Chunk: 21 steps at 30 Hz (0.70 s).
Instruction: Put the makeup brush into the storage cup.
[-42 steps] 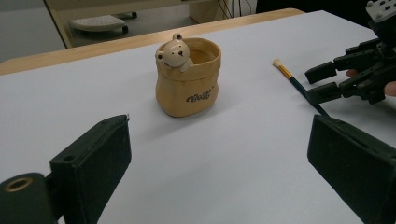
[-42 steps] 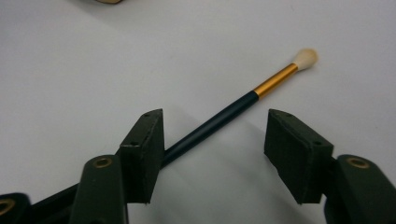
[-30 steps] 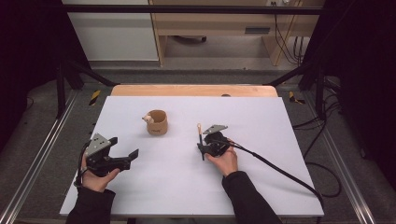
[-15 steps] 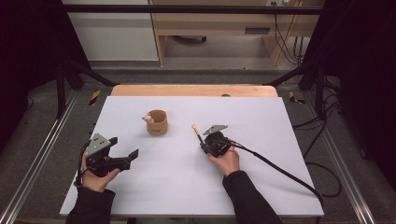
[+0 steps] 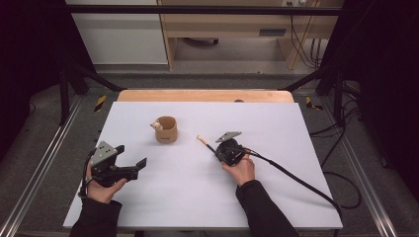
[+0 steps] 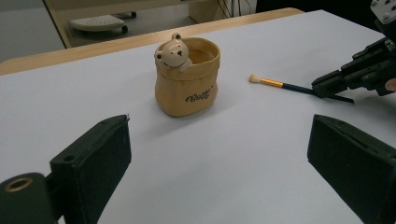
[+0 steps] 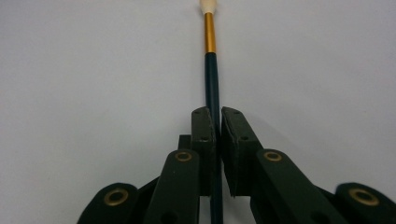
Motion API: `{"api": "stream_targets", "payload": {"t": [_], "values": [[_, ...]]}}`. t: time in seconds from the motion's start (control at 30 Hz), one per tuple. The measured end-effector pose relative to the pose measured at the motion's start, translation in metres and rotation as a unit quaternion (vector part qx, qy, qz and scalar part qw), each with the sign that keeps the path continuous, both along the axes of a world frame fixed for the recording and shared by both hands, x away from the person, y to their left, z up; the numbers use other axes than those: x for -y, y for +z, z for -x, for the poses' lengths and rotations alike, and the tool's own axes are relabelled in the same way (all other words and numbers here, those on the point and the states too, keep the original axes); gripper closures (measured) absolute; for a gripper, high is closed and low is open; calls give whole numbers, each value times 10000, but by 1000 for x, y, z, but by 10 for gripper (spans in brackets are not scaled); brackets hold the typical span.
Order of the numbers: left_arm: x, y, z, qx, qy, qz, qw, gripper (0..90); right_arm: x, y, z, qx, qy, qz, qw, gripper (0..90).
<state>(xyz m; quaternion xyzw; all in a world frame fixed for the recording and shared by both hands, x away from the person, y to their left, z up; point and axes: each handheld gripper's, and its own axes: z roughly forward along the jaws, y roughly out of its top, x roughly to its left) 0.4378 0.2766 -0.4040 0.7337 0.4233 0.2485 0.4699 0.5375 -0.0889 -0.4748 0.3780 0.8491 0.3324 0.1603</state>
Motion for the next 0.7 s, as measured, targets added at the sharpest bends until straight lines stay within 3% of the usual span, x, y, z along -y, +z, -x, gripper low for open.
{"api": "stream_targets", "payload": {"t": [0.27, 0.3, 0.6, 0.7], "values": [[0, 0, 0, 6, -1, -3, 10000, 58, 1, 2, 0, 135, -16, 80, 9999, 779], [0, 0, 0, 1, 2, -7, 10000, 58, 1, 7, 1, 171, -3, -17, 9999, 754], [1, 0, 0, -4, -30, -25, 10000, 58, 9, 28, -5, -26, 10, -231, 9997, 659], [1, 0, 0, -10, -27, -19, 10000, 58, 9, 34, -9, -92, 30, -141, 9999, 631]]}}
